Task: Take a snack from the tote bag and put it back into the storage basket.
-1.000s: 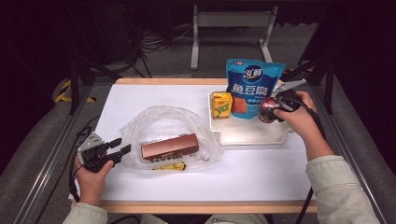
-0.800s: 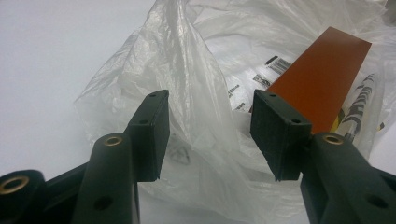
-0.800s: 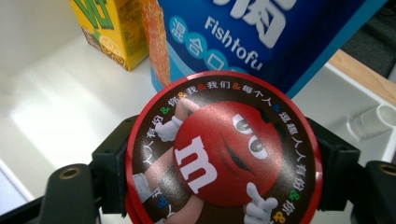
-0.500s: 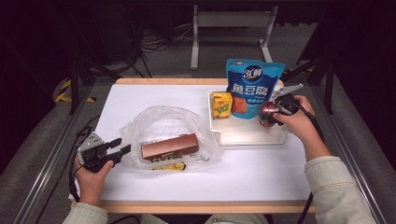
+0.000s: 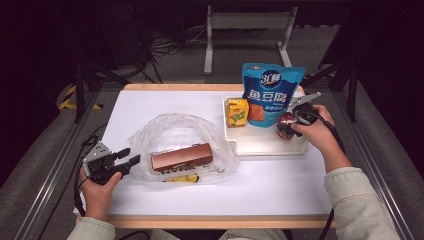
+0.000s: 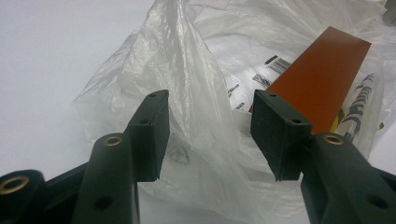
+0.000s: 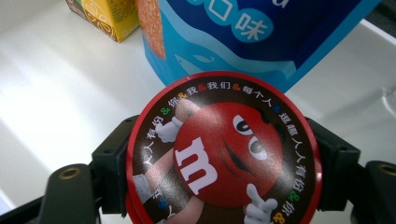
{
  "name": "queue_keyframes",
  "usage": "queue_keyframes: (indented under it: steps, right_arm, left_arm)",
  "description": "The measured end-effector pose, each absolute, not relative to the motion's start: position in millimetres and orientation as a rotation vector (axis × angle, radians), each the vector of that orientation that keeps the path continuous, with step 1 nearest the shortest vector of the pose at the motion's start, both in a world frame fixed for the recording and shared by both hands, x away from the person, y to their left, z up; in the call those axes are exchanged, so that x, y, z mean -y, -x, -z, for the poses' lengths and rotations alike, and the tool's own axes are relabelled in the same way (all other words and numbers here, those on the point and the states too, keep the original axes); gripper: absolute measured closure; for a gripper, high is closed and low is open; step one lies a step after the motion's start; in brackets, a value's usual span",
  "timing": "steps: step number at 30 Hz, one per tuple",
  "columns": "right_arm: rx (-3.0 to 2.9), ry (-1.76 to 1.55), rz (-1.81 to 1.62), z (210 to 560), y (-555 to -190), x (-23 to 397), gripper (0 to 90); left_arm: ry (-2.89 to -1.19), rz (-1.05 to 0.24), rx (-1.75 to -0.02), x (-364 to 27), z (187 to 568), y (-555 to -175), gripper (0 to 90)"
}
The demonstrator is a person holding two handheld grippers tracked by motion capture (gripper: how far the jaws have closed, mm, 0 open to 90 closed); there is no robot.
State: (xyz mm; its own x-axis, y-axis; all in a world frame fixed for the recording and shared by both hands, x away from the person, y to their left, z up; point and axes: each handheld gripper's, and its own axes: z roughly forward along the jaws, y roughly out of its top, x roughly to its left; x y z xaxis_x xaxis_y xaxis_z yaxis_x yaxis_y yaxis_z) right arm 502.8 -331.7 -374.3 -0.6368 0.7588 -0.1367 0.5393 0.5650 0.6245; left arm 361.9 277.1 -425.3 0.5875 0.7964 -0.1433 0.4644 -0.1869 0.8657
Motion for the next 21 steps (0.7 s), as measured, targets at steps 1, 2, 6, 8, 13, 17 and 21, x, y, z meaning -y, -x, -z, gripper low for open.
queue_keyframes:
  steps: [1,2,6,8,13,17,21]
  right_arm:
    - [-2.41,-1.053,-0.769,374,-503,332,25.7]
    - [-2.412,-1.055,-0.769,375,-503,332,25.7]
    - [-2.42,-1.066,-0.76,378,-505,332,25.7]
    - [-2.425,-1.066,-0.753,380,-506,331,25.7]
    - [-2.439,-1.066,-0.737,383,-506,330,25.7]
    - [-2.446,-1.075,-0.728,385,-507,330,25.7]
    - [-2.451,-1.08,-0.72,387,-507,330,25.6]
  left_arm:
    - [-1.832,-0.422,-1.025,-277,425,-362,47.7]
    - [-1.831,-0.423,-1.024,-277,425,-362,47.7]
    - [-1.83,-0.421,-1.024,-277,425,-362,47.6]
    - [-1.828,-0.42,-1.023,-277,425,-362,47.5]
    - [-1.822,-0.413,-1.025,-277,425,-361,47.3]
    - [-1.823,-0.415,-1.024,-277,425,-361,47.3]
    - [-1.821,-0.414,-1.026,-277,425,-361,47.3]
